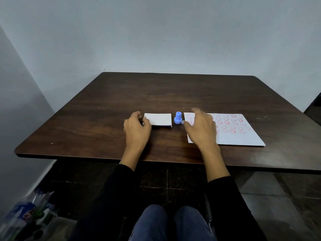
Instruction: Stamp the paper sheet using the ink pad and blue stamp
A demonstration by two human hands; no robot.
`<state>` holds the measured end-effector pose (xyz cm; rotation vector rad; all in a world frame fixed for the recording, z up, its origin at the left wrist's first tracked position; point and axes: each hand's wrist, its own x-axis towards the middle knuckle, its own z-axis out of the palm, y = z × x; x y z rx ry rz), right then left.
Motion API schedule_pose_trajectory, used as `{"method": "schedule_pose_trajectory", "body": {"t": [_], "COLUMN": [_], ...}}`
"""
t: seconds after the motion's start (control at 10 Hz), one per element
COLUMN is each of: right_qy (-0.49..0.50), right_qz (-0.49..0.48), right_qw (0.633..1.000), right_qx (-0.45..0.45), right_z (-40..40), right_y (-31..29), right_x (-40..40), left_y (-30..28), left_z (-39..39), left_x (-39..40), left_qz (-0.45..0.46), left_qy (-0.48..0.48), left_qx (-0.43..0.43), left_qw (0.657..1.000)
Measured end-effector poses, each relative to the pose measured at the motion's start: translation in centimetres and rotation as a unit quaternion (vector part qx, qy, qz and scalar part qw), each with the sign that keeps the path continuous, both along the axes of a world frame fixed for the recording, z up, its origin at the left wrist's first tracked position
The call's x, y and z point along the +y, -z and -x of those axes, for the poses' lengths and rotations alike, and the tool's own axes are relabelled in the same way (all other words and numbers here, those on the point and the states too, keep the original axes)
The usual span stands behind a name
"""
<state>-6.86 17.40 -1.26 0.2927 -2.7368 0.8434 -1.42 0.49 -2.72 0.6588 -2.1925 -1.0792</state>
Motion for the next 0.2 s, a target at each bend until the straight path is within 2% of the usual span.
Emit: {"method": "schedule_pose_trajectory", "body": {"t": [0.1,0.2], "right_qy": [0.002,-0.011], "right_qz": [-0.080,-0.098], "right_qw": [0.994,0.991], "right_qx": [-0.068,-0.087], "right_z": [0.07,-0.05], "right_y": [0.62,1.12], "right_x": [2.11,2.73], "left_y": [0.22,0.12], "left_z": [0.26,0.20], "left_x": [-0.13,0.04], "left_qz": [0.018,0.040], "left_qy": [0.003,-0.001], "left_qx": [0.001,-0.011], "left_qw": [1.000,0.999]}}
